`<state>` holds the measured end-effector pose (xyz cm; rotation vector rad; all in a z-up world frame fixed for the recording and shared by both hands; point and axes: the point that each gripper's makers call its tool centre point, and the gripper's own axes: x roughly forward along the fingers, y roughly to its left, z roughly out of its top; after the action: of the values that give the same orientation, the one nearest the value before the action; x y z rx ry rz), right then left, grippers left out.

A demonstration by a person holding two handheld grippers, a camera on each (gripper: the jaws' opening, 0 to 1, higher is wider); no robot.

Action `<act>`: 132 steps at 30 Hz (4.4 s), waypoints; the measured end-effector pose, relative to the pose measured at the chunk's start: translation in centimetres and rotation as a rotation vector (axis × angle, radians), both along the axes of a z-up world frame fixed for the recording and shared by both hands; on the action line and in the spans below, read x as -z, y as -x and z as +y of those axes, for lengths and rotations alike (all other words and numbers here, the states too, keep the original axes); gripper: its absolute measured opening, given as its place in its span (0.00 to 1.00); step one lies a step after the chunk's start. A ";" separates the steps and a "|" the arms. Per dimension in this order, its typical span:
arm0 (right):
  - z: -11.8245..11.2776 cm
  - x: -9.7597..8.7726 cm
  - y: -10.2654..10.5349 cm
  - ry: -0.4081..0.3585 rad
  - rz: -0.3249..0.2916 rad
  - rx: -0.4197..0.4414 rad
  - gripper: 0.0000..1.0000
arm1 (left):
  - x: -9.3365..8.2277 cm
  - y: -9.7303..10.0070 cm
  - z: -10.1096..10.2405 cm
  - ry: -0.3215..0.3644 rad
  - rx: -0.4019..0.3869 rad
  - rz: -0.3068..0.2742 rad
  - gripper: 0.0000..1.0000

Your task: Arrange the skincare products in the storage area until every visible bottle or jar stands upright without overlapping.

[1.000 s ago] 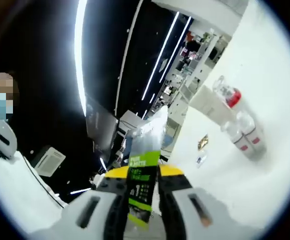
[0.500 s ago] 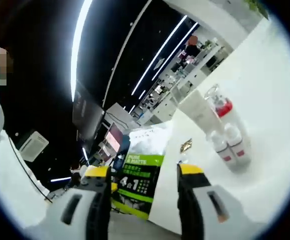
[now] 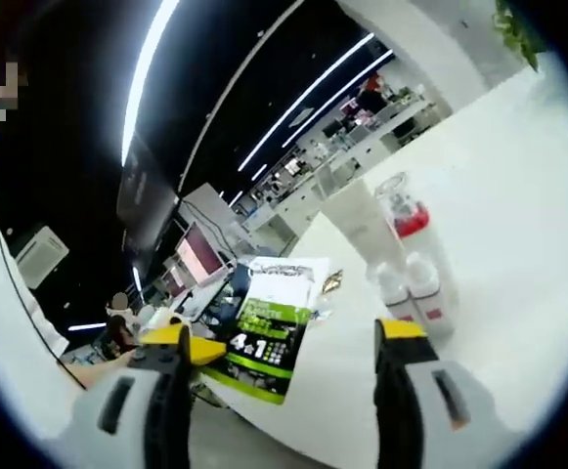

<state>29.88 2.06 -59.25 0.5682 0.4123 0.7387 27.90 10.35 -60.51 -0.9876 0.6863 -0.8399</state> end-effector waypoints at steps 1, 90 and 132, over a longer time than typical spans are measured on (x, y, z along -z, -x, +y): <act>-0.1 0.2 0.0 0.013 0.000 0.002 0.79 | 0.3 -0.2 0.0 -0.006 -0.003 0.005 0.00; -6.1 5.7 -0.7 0.420 0.050 0.023 0.97 | 12.7 -4.8 2.1 -0.921 0.188 -0.223 0.31; -6.6 5.9 -0.6 0.420 0.059 0.040 0.98 | 13.7 -6.8 0.4 -1.090 0.502 -0.509 0.49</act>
<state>30.48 -4.56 -65.15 0.2029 0.5912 0.5751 34.69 10.76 -74.23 0.3906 0.7982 -0.9124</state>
